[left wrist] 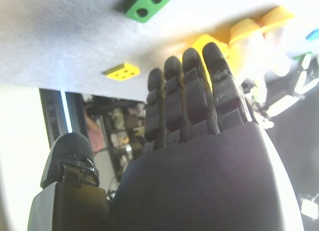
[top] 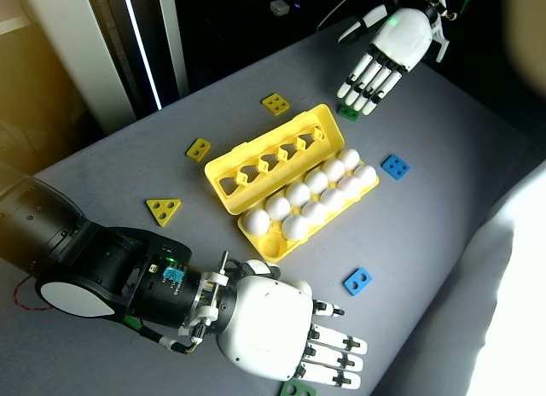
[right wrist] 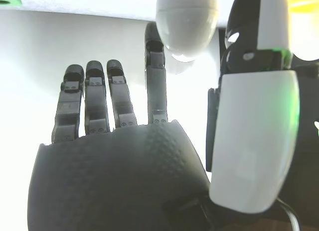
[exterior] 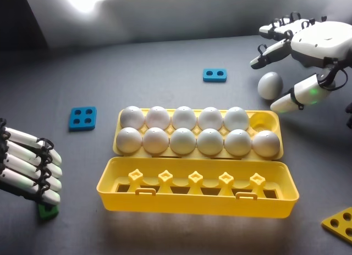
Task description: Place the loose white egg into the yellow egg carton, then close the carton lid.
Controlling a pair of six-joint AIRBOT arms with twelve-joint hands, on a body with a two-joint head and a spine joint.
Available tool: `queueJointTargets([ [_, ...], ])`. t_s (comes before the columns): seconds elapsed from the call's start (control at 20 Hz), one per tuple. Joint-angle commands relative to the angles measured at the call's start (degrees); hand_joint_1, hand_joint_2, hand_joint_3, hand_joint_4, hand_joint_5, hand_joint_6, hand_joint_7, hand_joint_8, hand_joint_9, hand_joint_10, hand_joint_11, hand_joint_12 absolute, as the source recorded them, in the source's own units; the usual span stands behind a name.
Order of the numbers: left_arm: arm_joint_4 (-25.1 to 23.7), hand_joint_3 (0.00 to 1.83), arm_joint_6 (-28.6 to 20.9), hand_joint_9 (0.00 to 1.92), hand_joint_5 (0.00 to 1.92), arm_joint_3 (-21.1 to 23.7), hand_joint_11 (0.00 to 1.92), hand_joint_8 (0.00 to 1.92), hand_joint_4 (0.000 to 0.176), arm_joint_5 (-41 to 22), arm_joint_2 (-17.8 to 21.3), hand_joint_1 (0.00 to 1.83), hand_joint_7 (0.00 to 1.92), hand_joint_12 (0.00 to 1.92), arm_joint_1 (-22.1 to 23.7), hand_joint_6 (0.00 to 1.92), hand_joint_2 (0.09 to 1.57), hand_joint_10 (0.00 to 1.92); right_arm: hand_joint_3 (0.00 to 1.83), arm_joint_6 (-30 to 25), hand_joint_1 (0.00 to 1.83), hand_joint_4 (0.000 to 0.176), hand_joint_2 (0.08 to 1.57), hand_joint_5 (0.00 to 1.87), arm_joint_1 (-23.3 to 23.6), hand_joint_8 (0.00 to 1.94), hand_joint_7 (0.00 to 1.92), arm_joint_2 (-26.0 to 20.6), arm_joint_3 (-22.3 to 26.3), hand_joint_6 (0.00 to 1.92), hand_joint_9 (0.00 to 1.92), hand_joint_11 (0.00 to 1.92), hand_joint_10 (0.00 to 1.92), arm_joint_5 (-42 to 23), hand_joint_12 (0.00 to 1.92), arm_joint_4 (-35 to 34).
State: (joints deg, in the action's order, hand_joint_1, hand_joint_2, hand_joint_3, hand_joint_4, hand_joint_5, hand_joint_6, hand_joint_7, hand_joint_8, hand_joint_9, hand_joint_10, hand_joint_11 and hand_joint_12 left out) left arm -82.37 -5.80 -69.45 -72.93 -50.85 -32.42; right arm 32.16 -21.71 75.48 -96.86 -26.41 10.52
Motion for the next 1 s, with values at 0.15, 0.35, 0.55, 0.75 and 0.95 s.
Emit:
queueJointTargets([
  [0.15,3.6,0.0,-0.1,0.22,0.26,-0.7,0.0,0.0,0.0,-3.5,0.6,0.0,0.27,0.47,-0.1,0.0,1.18,0.0,0.02,-0.1,0.84,0.161,0.86,0.66,0.2,0.0,0.0,-0.7,-0.5,0.05,0.0,0.0,0.0,-6.4,0.0,-1.4],
  [0.35,3.6,0.0,-0.1,0.21,0.25,-0.7,0.0,0.0,0.0,-3.5,0.6,0.0,0.26,0.45,0.0,0.0,1.2,0.0,0.01,-0.1,0.87,0.169,0.95,0.94,0.2,0.0,0.11,-0.7,-0.6,0.07,0.0,0.0,0.0,-6.7,0.0,-1.4],
  [0.55,3.6,0.0,-0.1,0.22,0.27,-0.8,0.0,0.0,0.0,-3.5,0.6,0.0,0.27,0.48,0.0,0.0,1.19,0.0,0.0,-0.1,1.08,0.176,1.01,1.22,0.2,0.0,0.16,-0.6,-0.5,0.56,0.0,0.0,0.0,-6.8,0.0,-1.4],
  [0.75,3.6,0.0,-0.1,0.24,0.29,-0.8,0.0,0.01,0.0,-3.5,0.6,0.0,0.29,0.54,0.0,0.01,1.19,0.01,0.0,-0.1,1.08,0.176,1.01,1.21,0.2,0.0,0.15,-0.6,-0.5,0.59,0.0,0.0,0.0,-6.9,0.0,-1.4],
  [0.95,3.6,0.0,-0.1,0.2,0.25,-0.8,0.0,0.0,0.0,-3.5,0.6,0.0,0.25,0.44,0.0,0.0,1.2,0.0,0.0,-0.8,1.07,0.176,1.02,1.19,0.4,0.0,0.2,-0.6,-0.6,0.62,0.0,0.0,0.0,-7.4,0.0,-1.4],
])
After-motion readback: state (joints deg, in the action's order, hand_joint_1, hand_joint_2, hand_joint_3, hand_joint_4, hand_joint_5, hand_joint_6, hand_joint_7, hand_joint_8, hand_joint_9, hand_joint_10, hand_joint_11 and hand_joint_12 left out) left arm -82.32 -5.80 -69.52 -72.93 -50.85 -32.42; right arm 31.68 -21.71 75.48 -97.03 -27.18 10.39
